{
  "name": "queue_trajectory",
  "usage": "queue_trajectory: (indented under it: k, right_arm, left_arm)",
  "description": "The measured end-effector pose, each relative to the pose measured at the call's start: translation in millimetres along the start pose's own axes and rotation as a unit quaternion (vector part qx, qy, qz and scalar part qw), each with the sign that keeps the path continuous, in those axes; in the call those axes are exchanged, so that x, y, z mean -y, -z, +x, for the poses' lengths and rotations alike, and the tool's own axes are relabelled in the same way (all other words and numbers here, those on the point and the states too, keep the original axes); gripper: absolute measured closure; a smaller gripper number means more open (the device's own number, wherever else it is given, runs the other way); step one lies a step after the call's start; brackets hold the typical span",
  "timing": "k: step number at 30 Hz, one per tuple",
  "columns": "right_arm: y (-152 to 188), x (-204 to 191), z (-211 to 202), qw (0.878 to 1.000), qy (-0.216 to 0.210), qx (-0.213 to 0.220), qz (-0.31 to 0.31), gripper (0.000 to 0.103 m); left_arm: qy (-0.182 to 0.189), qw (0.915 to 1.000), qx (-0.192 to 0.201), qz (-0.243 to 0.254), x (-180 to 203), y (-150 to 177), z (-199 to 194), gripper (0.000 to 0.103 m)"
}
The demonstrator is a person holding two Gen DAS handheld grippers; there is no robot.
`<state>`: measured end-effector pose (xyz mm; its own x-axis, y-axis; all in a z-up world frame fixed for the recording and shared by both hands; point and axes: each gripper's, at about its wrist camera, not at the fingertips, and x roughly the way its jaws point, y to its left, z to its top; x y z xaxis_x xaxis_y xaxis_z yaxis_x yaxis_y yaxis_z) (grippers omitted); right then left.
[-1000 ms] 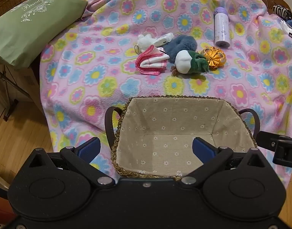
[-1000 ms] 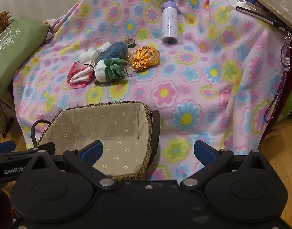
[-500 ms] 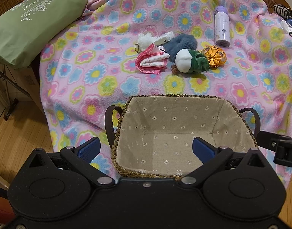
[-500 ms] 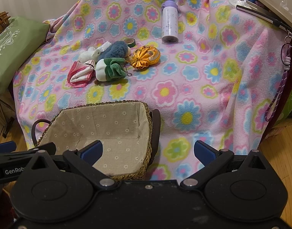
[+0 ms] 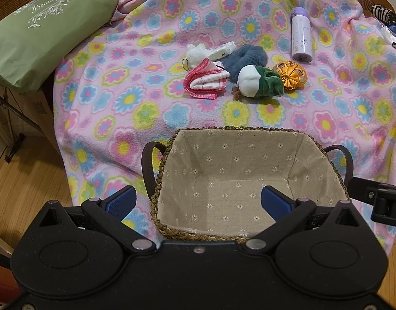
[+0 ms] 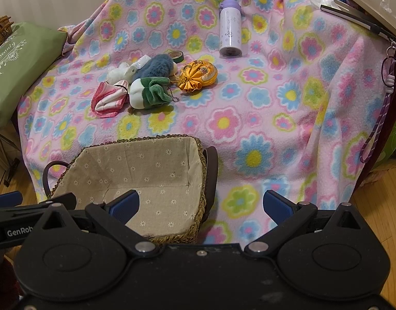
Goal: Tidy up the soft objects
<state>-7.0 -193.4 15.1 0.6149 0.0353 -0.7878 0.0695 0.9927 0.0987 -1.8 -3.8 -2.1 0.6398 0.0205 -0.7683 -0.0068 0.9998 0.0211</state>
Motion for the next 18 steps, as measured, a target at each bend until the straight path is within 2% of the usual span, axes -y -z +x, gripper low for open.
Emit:
queue_trajectory:
  k: [18]
  right_arm:
    - [0.3,0.4,0.2,1.0,-0.001,-0.002,0.001,0.0]
  left_arm:
    - [-0.001,1.0,-0.001,0.0,0.3,-0.1,0.2,0.003]
